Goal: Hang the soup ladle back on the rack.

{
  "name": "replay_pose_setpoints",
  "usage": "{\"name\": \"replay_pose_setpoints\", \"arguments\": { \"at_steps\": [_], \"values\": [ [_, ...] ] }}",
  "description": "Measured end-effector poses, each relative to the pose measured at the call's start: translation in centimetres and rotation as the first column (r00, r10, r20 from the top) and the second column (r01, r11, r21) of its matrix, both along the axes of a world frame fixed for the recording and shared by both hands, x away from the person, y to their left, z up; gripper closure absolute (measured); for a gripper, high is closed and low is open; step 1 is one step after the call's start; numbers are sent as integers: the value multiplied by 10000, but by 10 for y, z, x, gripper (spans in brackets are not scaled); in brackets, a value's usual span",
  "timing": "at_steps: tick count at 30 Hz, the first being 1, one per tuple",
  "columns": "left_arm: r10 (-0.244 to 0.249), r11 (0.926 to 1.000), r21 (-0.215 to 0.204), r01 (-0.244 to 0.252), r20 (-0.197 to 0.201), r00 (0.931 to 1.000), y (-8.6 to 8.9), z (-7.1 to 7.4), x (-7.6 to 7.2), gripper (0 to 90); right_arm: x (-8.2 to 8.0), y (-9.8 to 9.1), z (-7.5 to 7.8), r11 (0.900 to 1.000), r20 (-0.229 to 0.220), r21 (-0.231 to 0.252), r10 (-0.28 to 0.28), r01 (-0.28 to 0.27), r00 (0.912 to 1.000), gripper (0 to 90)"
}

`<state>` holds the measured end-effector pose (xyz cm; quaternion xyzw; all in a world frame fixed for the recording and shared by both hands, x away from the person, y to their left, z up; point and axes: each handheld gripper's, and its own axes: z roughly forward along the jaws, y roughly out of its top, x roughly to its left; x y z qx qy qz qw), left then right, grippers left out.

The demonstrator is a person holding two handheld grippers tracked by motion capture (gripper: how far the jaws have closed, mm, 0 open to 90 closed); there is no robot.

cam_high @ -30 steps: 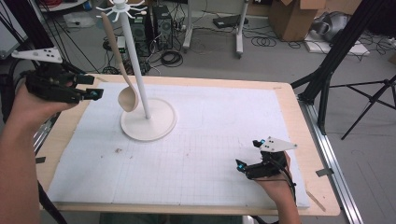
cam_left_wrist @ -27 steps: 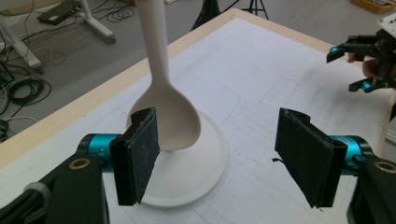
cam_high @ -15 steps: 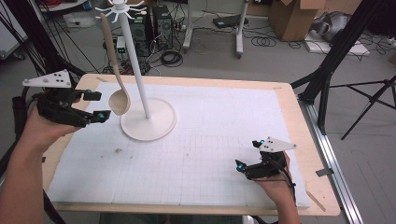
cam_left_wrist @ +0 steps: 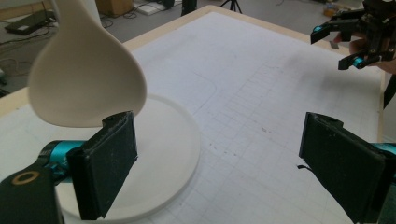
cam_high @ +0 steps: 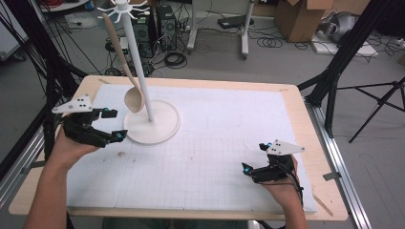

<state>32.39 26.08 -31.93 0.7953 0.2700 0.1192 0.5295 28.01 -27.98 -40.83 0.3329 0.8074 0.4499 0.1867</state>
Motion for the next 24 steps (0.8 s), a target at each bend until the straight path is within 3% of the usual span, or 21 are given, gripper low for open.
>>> {"name": "replay_pose_setpoints", "arguments": {
  "at_steps": [1,5,9,12,24],
  "values": [
    [73,10000,-54,-73,-46,10000,-1,-9,0,118,0,0,0,10000,-38,-50,-5,4,10000,16],
    [16,9996,-270,-21,-182,9998,-1,-22,-4,117,0,1,-1,10000,-48,-73,18,-18,10000,16],
    [162,9998,-120,-165,-212,9996,-1,-32,-5,109,1,1,-1,9999,-48,-123,52,-53,10000,16],
    [221,9997,132,-219,-172,9996,-4,-36,-4,109,1,1,-1,10000,-70,-52,58,-58,10000,16],
    [220,9998,-15,-220,-418,9989,1,-53,-4,66,0,-2,2,9999,46,115,68,-69,10000,16]
  ]
}}
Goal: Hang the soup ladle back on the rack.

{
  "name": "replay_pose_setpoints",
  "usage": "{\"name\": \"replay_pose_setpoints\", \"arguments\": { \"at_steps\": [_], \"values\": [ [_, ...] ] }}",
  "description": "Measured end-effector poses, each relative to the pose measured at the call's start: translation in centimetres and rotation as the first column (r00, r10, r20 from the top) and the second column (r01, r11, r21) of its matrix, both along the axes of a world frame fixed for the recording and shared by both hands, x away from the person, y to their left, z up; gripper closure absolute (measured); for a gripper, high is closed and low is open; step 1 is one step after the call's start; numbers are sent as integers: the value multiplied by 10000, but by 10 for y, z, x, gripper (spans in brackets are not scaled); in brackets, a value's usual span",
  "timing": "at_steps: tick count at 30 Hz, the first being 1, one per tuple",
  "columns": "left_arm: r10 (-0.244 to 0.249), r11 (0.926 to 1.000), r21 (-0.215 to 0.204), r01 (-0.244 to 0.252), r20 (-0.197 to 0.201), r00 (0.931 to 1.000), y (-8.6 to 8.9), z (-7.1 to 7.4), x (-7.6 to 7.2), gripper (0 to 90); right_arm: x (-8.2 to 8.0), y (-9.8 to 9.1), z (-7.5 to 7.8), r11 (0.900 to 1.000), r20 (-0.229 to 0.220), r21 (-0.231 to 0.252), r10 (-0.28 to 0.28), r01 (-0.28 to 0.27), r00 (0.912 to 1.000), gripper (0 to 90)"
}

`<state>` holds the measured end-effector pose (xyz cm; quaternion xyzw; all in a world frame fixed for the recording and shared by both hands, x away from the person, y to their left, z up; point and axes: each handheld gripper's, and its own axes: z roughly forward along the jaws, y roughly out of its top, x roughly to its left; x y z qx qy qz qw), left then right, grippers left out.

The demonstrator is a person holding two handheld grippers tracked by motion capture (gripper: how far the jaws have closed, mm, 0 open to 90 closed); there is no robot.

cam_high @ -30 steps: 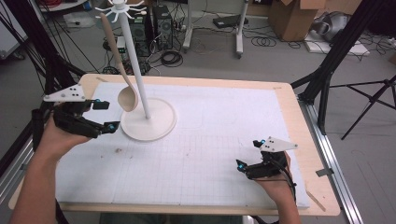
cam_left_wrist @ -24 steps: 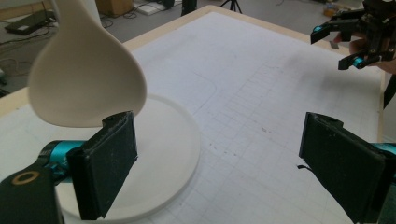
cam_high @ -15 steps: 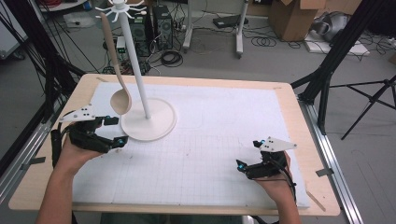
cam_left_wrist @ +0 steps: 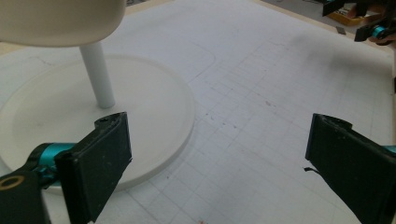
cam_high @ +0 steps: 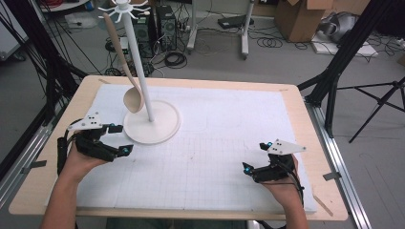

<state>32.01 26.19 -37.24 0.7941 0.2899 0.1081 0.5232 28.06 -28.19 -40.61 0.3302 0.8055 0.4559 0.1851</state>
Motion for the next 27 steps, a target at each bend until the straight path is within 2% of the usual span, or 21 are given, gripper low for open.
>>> {"name": "replay_pose_setpoints", "arguments": {
  "at_steps": [14,27],
  "values": [
    [297,9995,-110,-296,99,9995,14,0,-2,61,0,-1,2,10000,51,40,-50,50,10000,16],
    [317,9995,-51,-317,65,9995,14,-2,-1,61,0,-1,2,10000,81,29,-50,50,10000,16]
  ]
}}
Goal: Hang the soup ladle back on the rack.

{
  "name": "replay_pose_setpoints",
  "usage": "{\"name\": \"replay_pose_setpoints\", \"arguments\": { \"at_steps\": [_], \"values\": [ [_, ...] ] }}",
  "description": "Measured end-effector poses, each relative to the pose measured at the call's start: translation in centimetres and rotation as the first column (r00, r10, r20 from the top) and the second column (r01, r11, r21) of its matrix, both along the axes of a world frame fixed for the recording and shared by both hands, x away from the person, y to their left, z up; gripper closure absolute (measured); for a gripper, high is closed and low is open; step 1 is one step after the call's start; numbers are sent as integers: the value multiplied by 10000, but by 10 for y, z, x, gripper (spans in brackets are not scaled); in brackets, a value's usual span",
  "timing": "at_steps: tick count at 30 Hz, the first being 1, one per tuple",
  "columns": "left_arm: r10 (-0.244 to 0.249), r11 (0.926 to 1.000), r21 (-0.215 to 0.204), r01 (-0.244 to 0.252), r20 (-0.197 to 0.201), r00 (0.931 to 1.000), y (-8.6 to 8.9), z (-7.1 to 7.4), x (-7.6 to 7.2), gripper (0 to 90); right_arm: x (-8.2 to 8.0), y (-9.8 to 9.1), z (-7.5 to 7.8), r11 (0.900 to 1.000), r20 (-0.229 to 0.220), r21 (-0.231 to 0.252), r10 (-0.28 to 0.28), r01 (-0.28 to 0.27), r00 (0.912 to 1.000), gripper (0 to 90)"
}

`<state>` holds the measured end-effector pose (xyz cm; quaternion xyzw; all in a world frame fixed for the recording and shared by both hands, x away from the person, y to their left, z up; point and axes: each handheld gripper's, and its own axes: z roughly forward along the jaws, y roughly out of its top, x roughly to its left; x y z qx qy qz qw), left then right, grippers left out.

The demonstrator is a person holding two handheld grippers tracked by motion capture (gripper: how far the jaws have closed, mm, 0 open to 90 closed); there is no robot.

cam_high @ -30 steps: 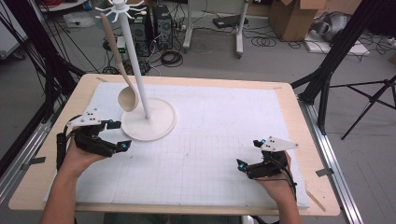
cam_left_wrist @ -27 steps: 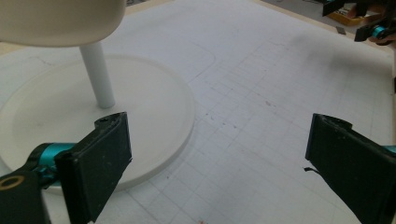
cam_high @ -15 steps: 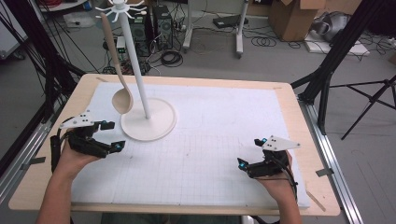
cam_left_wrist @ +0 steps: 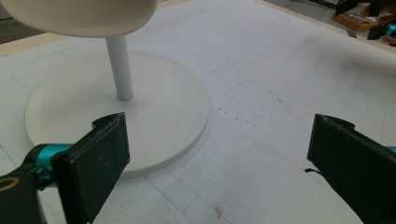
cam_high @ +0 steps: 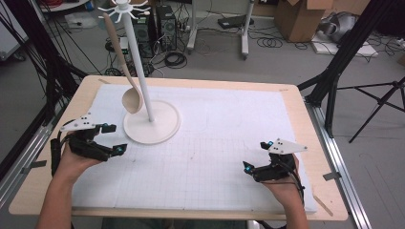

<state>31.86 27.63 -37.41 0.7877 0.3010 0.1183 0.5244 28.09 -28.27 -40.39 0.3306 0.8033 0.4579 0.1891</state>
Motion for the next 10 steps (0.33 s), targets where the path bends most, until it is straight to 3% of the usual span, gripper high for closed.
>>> {"name": "replay_pose_setpoints", "arguments": {
  "at_steps": [10],
  "values": [
    [-17,9999,128,19,-151,9999,-2,-3,2,61,0,0,0,10000,-32,20,-8,9,10000,16]
  ]
}}
